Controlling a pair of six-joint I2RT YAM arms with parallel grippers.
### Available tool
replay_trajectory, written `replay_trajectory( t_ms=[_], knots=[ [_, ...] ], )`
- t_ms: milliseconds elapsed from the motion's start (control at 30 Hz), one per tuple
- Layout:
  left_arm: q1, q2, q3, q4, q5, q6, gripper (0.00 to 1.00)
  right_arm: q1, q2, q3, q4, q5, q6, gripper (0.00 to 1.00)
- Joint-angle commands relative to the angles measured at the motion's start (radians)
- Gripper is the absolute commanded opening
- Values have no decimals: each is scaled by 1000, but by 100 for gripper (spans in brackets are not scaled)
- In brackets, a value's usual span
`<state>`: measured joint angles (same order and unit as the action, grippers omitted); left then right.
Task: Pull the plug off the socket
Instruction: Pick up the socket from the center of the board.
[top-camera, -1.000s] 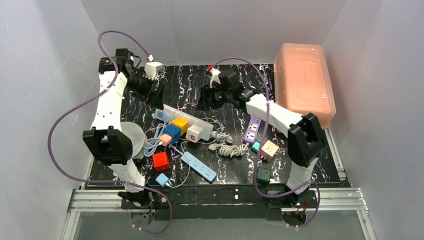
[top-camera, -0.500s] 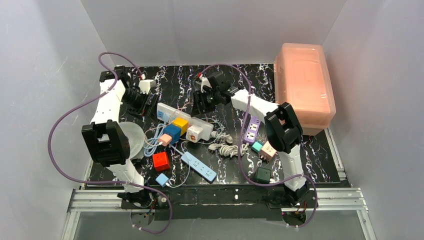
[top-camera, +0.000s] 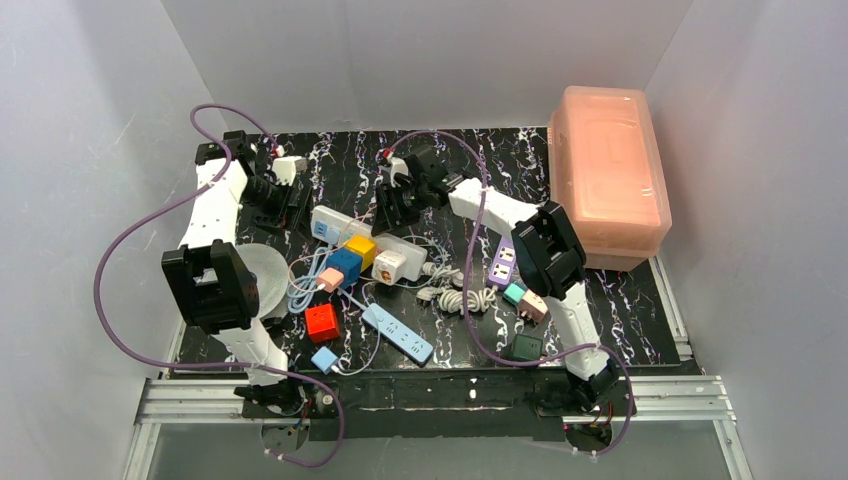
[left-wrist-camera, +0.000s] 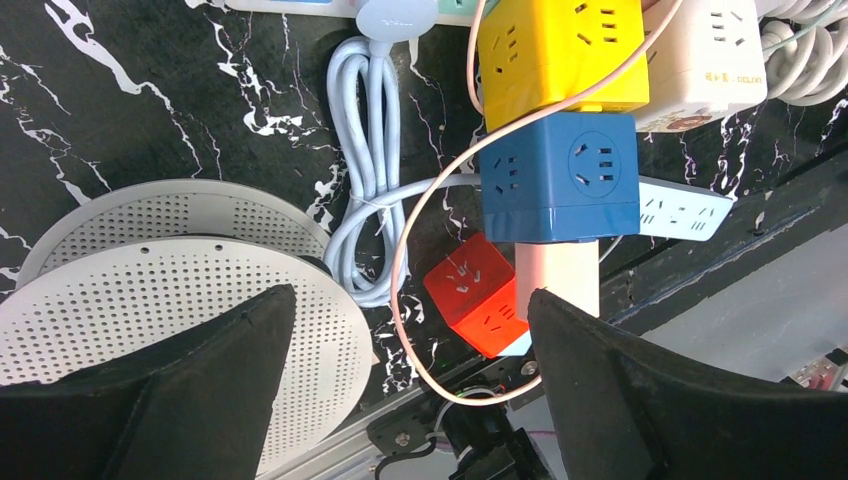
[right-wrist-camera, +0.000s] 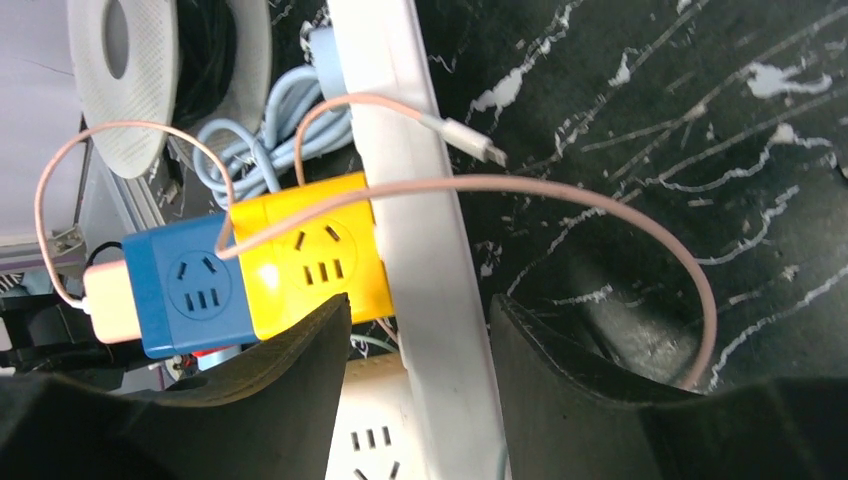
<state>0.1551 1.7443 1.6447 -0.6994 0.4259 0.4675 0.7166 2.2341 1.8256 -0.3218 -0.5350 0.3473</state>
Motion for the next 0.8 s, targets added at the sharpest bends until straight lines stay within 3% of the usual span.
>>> replay_trajectory(
  t_ms=[0,467,567,733,767],
  knots=[
    [2,-29,-3,-104,29,-11,85,7,45,88,25,-44,7,61],
    [2,-60,-23,-91,38,8,85,14,124,63,145,-93,98,55],
    [2,-60,-24,-89,39,8,85,14,132,42,195,-109,149,44],
    [2,-70,-42,-88,38,19,85,11,131,-5,348,-168,286,4],
    [2,-74,-43,-88,40,21,86,8,128,-14,387,-181,322,1]
  ],
)
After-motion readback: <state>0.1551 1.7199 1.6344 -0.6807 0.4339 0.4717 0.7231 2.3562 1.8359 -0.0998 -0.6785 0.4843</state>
